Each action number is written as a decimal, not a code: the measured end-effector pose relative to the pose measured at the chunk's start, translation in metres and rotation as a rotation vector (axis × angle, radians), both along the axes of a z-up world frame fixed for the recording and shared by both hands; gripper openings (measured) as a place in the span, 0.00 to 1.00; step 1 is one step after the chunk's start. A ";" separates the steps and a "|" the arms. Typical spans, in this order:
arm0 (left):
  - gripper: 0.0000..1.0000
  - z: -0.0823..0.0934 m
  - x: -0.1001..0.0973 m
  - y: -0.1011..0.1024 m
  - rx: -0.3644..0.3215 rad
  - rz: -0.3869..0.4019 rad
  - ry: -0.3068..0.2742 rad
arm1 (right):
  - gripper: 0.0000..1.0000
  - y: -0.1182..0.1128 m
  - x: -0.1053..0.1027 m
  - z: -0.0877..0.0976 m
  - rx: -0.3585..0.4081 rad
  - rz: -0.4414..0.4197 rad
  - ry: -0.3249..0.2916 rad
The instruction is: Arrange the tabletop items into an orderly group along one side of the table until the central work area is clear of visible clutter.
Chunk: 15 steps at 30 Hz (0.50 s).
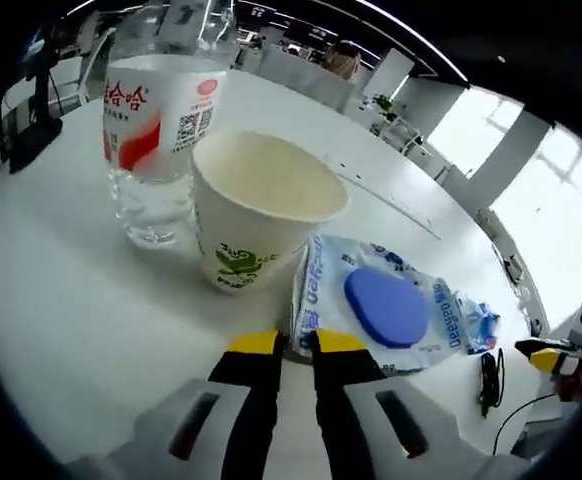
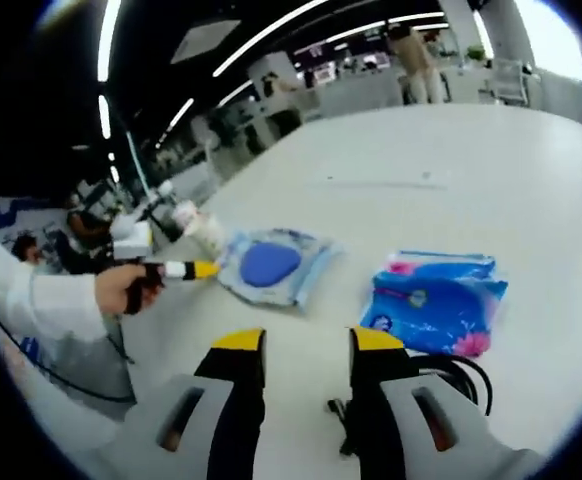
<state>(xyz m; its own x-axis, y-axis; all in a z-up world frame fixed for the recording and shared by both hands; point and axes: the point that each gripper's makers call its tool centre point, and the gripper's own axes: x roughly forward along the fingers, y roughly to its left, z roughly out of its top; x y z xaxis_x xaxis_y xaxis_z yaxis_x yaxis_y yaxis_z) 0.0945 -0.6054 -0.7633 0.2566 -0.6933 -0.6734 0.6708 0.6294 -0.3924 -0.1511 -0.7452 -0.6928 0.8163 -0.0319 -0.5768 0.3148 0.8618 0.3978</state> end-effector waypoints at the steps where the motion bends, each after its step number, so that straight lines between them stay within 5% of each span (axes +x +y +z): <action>1: 0.16 0.001 -0.003 0.000 0.004 -0.013 -0.011 | 0.31 -0.001 -0.005 0.000 0.000 -0.007 0.001; 9: 0.29 0.017 -0.021 0.017 -0.001 0.048 -0.039 | 0.31 -0.021 -0.034 0.001 -0.025 -0.096 0.006; 15: 0.31 0.039 -0.056 -0.001 -0.042 -0.031 -0.087 | 0.31 -0.034 -0.040 0.001 -0.030 -0.137 0.004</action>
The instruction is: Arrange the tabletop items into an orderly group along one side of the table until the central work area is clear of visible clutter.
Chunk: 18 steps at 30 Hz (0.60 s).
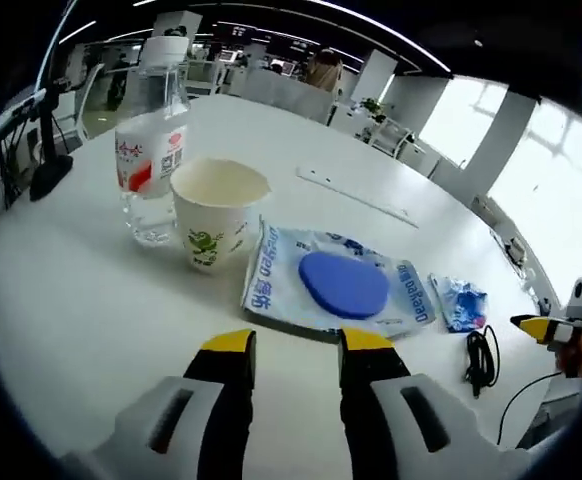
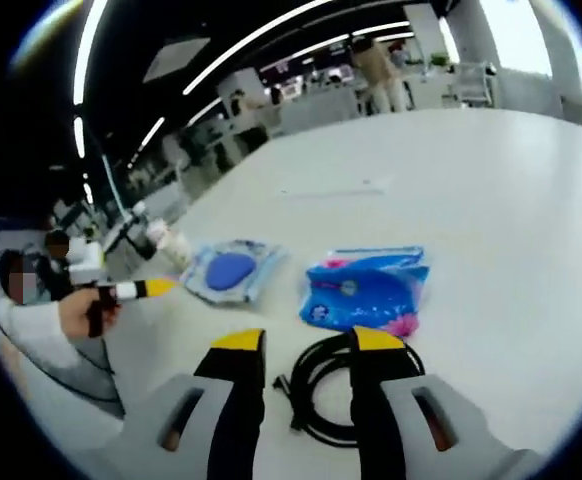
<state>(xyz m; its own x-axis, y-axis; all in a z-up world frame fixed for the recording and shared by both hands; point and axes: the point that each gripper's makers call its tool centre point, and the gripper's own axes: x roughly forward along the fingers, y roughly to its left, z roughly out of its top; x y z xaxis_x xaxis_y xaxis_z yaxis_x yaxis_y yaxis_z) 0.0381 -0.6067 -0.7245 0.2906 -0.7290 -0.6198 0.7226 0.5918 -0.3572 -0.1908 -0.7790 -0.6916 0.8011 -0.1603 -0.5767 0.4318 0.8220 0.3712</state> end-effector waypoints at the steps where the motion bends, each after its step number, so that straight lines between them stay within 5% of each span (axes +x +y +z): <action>1: 0.32 0.003 -0.006 -0.005 -0.017 -0.015 0.003 | 0.31 -0.001 0.000 0.000 -0.001 -0.001 0.001; 11: 0.33 0.018 -0.035 -0.043 -0.041 -0.123 -0.005 | 0.29 -0.010 -0.007 0.000 -0.007 -0.021 0.001; 18: 0.33 0.032 -0.075 -0.086 -0.066 -0.273 -0.024 | 0.25 -0.043 -0.022 -0.009 -0.053 -0.099 0.047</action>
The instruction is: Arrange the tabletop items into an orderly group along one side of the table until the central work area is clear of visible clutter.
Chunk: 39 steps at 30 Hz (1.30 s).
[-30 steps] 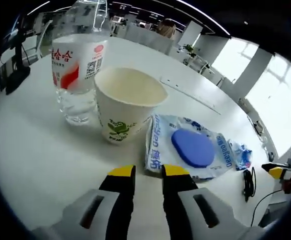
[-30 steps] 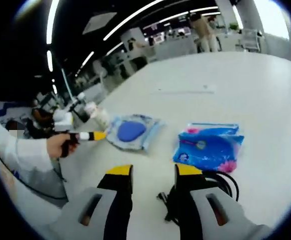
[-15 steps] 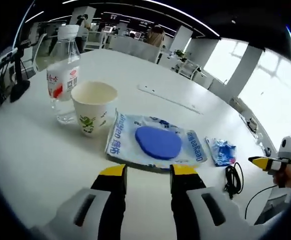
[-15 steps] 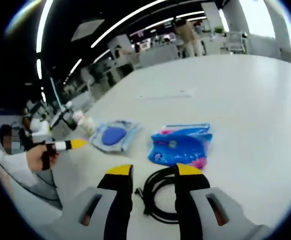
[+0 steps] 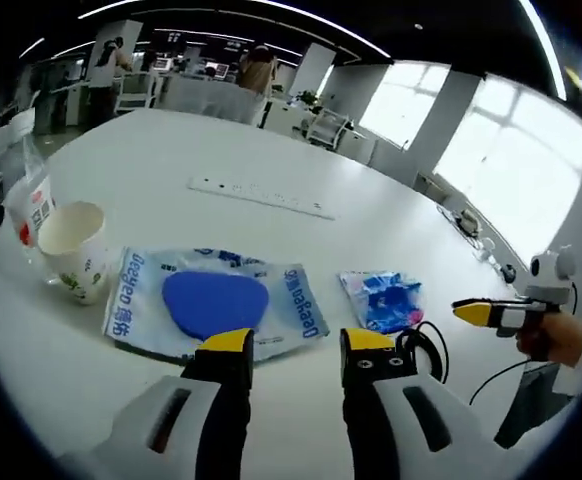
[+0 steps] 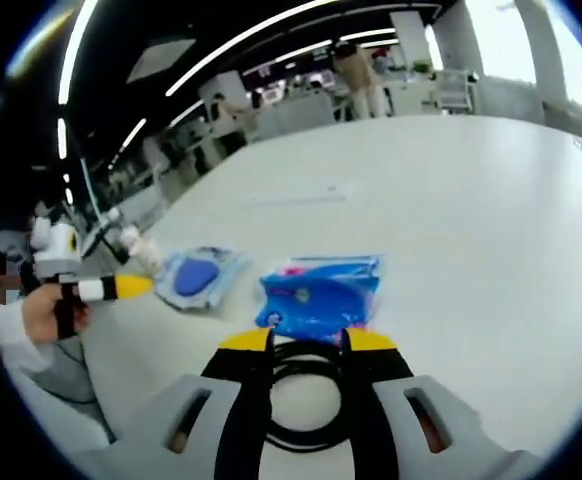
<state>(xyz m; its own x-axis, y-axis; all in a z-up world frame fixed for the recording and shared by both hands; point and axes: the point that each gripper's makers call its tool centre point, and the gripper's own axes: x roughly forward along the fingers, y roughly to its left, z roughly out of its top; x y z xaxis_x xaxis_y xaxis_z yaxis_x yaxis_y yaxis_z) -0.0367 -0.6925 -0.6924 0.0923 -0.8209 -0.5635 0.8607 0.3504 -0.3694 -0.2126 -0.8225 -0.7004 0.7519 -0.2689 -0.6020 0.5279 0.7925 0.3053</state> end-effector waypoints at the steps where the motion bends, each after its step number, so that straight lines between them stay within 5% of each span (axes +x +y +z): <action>1: 0.32 0.000 -0.005 -0.005 -0.001 -0.022 -0.007 | 0.25 -0.003 -0.001 -0.001 0.000 -0.005 0.002; 15: 0.27 -0.015 -0.059 -0.071 0.046 -0.174 0.050 | 0.25 -0.029 -0.014 -0.032 0.012 -0.041 0.091; 23: 0.26 -0.041 -0.061 -0.075 0.100 -0.133 0.131 | 0.24 -0.029 -0.004 -0.052 0.042 -0.042 0.126; 34: 0.23 -0.055 -0.076 -0.092 0.120 -0.163 0.138 | 0.20 -0.033 0.011 -0.065 0.069 -0.033 0.144; 39: 0.14 -0.065 -0.070 -0.090 0.161 -0.140 0.120 | 0.13 -0.033 0.016 -0.070 0.073 -0.018 0.158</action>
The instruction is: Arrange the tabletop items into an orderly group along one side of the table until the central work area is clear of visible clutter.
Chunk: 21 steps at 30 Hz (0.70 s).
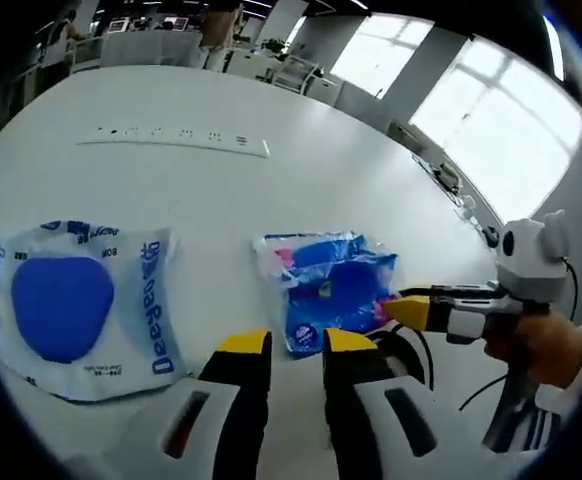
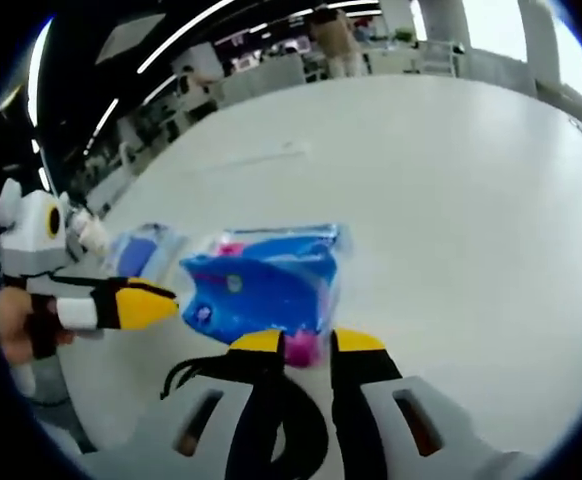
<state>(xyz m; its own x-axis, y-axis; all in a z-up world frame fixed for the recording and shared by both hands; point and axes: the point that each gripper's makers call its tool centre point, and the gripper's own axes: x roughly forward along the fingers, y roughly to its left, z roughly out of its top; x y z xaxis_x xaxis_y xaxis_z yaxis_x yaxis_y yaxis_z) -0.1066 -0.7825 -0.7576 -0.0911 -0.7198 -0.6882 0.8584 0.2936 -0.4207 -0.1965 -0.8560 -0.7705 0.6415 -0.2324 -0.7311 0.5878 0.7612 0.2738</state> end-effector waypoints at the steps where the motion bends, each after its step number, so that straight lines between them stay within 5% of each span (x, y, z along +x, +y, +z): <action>1: 0.10 -0.001 0.000 0.000 0.003 -0.002 -0.004 | 0.12 0.001 0.001 0.000 0.001 0.003 0.005; 5: 0.00 -0.004 0.009 0.002 0.023 0.006 -0.046 | 0.05 0.000 0.001 -0.002 -0.003 0.006 0.010; 10: 0.00 -0.003 0.009 0.002 0.025 0.014 -0.036 | 0.01 0.001 0.002 -0.002 0.009 0.000 0.002; 21: 0.00 0.021 0.020 0.008 -0.025 0.047 -0.107 | 0.00 0.008 0.017 0.015 -0.007 0.018 -0.058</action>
<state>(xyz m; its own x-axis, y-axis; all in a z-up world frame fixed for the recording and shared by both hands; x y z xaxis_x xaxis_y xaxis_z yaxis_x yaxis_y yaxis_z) -0.0868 -0.7747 -0.7367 0.0164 -0.7384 -0.6741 0.8842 0.3255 -0.3351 -0.1799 -0.8477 -0.7554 0.6868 -0.2251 -0.6911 0.5570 0.7738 0.3015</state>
